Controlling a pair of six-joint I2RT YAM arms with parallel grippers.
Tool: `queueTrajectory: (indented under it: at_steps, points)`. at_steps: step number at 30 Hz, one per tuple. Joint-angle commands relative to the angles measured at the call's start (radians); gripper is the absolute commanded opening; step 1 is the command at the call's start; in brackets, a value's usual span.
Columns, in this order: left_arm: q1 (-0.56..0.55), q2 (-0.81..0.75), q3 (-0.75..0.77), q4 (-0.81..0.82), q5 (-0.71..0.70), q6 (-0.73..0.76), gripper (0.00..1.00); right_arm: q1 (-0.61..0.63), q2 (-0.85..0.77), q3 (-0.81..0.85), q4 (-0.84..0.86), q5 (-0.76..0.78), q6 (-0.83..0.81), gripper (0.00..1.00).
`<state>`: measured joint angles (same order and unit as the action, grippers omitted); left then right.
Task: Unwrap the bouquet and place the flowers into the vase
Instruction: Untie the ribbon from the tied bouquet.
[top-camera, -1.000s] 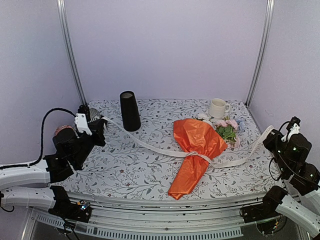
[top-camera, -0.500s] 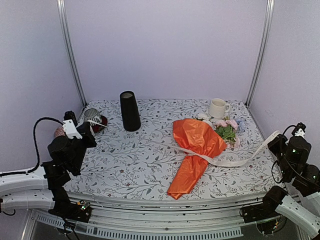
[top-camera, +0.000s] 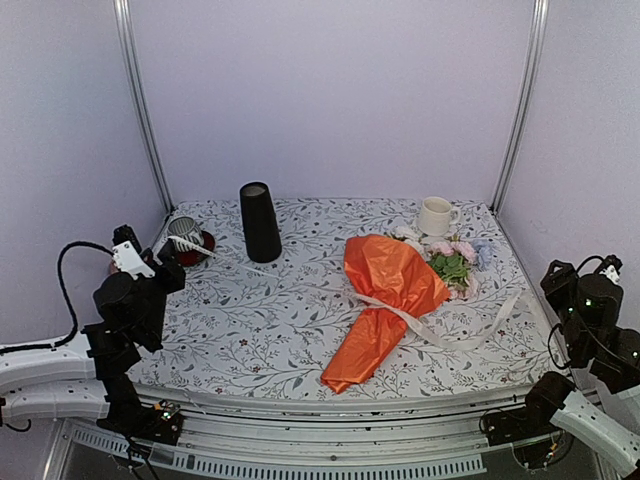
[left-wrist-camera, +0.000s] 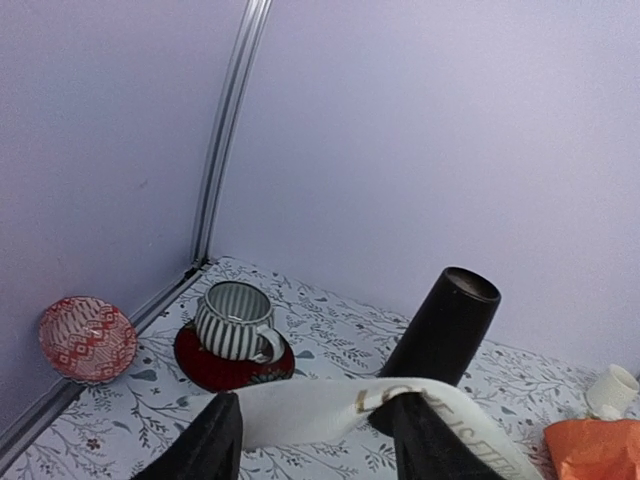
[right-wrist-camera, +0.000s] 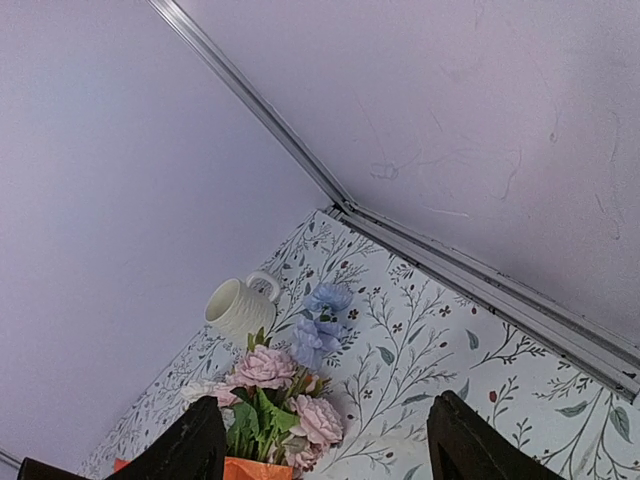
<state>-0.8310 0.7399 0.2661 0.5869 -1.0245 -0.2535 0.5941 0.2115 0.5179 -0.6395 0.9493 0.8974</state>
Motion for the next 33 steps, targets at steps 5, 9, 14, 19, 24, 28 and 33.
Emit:
queueTrajectory:
  at_steps: [5, 9, 14, 19, 24, 28, 33]
  points:
    - [0.001, 0.02, 0.047, -0.233, -0.393, -0.35, 0.63, -0.005, 0.006, 0.062, -0.094, 0.043, 0.065, 0.74]
    - [0.001, 0.043, 0.141, -0.676, -0.468, -0.771, 0.82, -0.005, -0.01, 0.049, -0.067, 0.024, 0.051, 0.73]
    - [0.001, 0.076, 0.159, -0.616, -0.379, -0.658, 0.82, -0.005, -0.003, 0.001, 0.12, -0.117, -0.104, 0.7]
    - [0.004, 0.126, 0.048, 0.03, 0.253, 0.109, 0.77, -0.005, 0.087, -0.03, 0.28, -0.317, -0.262, 0.7]
    - [0.003, 0.2, 0.065, 0.051, 0.725, 0.182, 0.78, -0.005, 0.245, -0.027, 0.413, -0.617, -0.433, 0.72]
    - [0.004, 0.32, 0.132, 0.025, 0.874, 0.204, 0.8, -0.004, 0.417, 0.012, 0.441, -0.765, -0.511, 0.74]
    - [0.002, 0.457, 0.202, 0.011, 1.059, 0.201, 0.76, -0.004, 0.612, 0.046, 0.505, -0.978, -0.59, 0.65]
